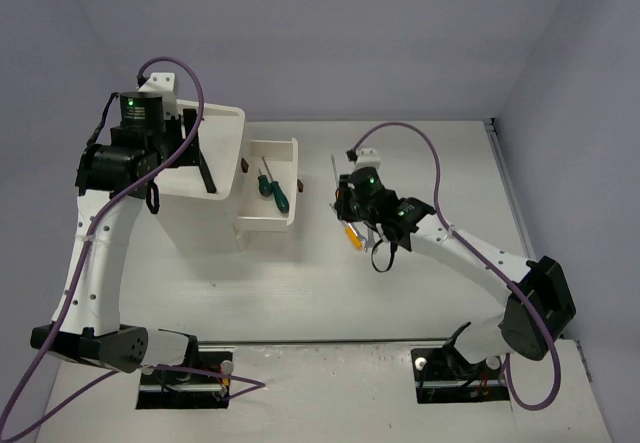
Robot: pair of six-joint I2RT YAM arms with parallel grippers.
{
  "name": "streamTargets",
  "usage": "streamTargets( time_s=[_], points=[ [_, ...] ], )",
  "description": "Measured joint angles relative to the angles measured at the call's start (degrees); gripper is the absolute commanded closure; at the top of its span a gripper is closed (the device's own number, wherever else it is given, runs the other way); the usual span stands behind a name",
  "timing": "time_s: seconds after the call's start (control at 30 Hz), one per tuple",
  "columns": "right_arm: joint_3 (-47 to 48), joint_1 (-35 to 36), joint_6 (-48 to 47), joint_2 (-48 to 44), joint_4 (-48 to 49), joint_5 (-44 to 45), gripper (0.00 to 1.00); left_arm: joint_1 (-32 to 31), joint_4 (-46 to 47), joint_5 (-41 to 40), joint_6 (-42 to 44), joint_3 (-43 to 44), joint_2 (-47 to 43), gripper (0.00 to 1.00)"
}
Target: Sort the tools into containers
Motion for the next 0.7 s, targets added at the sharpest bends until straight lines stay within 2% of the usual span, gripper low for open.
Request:
streamTargets(
  time_s=[0.2,0.43,0.5,0.6,0.7],
  points=[
    [14.98,0.12,2.85,3.46,4.37,-0.03,1.00,0.00,0.00,0.58,-0.31,0.00,0.31,0.34],
    [28.10,3.19,4.87,20.48,6.29,-2.85,0.95,-0.42,-0.02,0.71,-0.32,0.00,0.29,0.34],
    [29.55,4.06,5.14,24.49,6.06,-3.52,0.86,-0.56,-0.02,0.75,-0.32,0.00,0.26,0.34],
    [30.58,5.08,5.39,28.23,5.26,-4.34,0.61,-0.63,-0.02,0.72,-0.32,0.00,0.18,0.34],
    [31.23,5.57,5.20,29.28,4.95,-4.61,0.44,-0.63,-0.02,0.72,-0.32,0.00,0.05,0.34]
  ],
)
